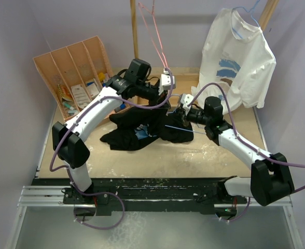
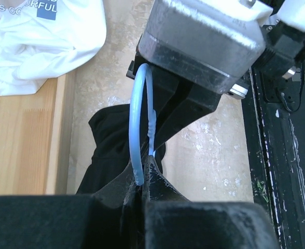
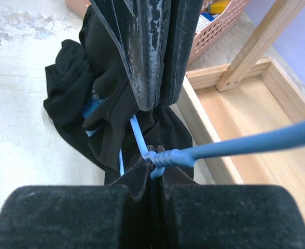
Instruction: Place the t-shirt on the hanger
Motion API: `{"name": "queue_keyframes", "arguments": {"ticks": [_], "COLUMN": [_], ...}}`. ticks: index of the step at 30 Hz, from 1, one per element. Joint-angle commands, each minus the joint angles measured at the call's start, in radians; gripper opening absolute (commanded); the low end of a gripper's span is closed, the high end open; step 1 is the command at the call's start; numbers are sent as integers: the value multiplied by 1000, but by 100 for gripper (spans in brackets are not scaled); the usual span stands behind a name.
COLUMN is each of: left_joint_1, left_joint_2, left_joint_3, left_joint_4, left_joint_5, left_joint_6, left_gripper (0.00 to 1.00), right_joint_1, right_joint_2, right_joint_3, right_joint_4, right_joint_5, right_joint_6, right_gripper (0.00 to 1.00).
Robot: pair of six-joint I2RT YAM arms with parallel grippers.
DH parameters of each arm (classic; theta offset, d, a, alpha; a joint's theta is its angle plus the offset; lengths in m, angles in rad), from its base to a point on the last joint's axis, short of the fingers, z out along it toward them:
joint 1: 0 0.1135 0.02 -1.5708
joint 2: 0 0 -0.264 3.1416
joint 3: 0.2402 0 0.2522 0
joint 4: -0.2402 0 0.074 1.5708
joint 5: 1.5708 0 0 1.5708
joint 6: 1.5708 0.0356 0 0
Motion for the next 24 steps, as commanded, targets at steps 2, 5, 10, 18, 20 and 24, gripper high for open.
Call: {"name": "queue_keyframes", "arguments": {"ticks": [2, 5, 10, 18, 20, 24], "left_joint_1": [-25, -30, -58, -77, -82, -89], "left_joint_2": [2, -2, -3, -6, -4, 2], "left_joint_3": [30, 10, -21, -50, -57, -60], "left_joint_4": [78, 85, 109, 132, 146, 136], "left_joint_5": [30, 27, 26, 40, 45, 48], "left_joint_6": [-33, -33, -43, -58, -70, -67], "left_gripper": [0, 0, 0, 0, 0, 2], "right_joint_1": [7, 7, 11, 15, 15, 16], "right_joint_2": [-4, -6, 4, -18, -20, -37], "right_joint_3": [-9, -13, -9, -15, -17, -20], "right_joint_4": [87, 101, 135, 150, 170, 177], "right_joint_5": [-31, -32, -38, -39, -46, -46], "right_joint_6": [23, 29, 55, 67, 82, 86], "right_gripper": [0, 0, 0, 0, 0, 0]}}
